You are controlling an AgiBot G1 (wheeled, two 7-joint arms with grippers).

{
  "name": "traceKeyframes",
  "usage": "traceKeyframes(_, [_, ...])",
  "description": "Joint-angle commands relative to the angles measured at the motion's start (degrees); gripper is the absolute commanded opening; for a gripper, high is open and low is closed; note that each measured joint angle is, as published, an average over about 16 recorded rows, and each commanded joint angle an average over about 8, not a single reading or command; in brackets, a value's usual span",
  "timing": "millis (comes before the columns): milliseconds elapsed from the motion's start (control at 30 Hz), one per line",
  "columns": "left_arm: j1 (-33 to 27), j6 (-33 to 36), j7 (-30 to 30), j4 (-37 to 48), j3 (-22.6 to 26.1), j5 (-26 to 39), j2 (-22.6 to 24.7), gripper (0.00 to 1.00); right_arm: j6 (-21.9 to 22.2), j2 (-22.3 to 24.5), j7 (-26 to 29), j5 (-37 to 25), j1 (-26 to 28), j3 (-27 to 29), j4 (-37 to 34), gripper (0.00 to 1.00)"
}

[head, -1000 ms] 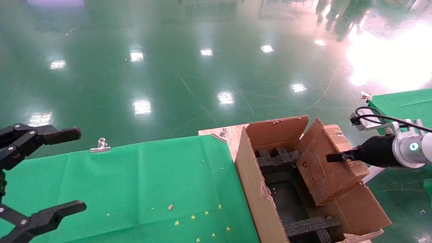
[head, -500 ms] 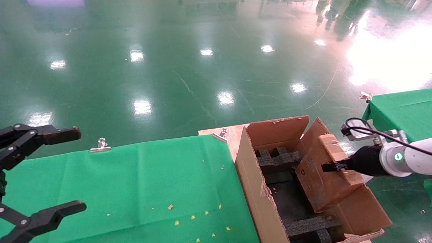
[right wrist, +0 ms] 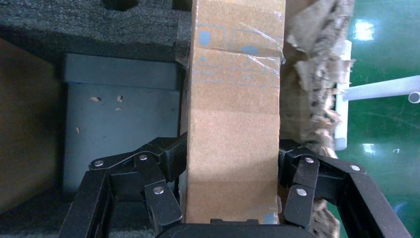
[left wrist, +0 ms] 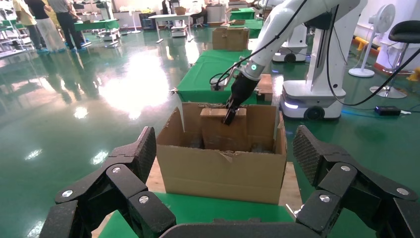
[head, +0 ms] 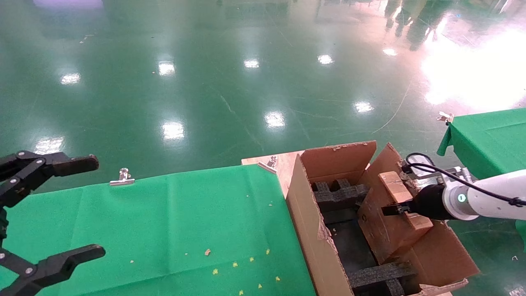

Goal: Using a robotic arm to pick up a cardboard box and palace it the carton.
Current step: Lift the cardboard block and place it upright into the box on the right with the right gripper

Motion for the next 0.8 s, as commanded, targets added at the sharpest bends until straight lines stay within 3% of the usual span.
traceKeyframes(33, [0.00,0.00,0.00,0.00,0.00,0.00,0.00,1.00,0.62,-0.78,-0.58,0.77,-1.09,0.08,-1.04,0.00])
traceKeyframes(800, [0.00,0.00,0.01,0.00,0.01,-0.01,0.00,1.00,0.05,-3.56,-10.97,11.41,-8.56,3.66,-7.65,0.00])
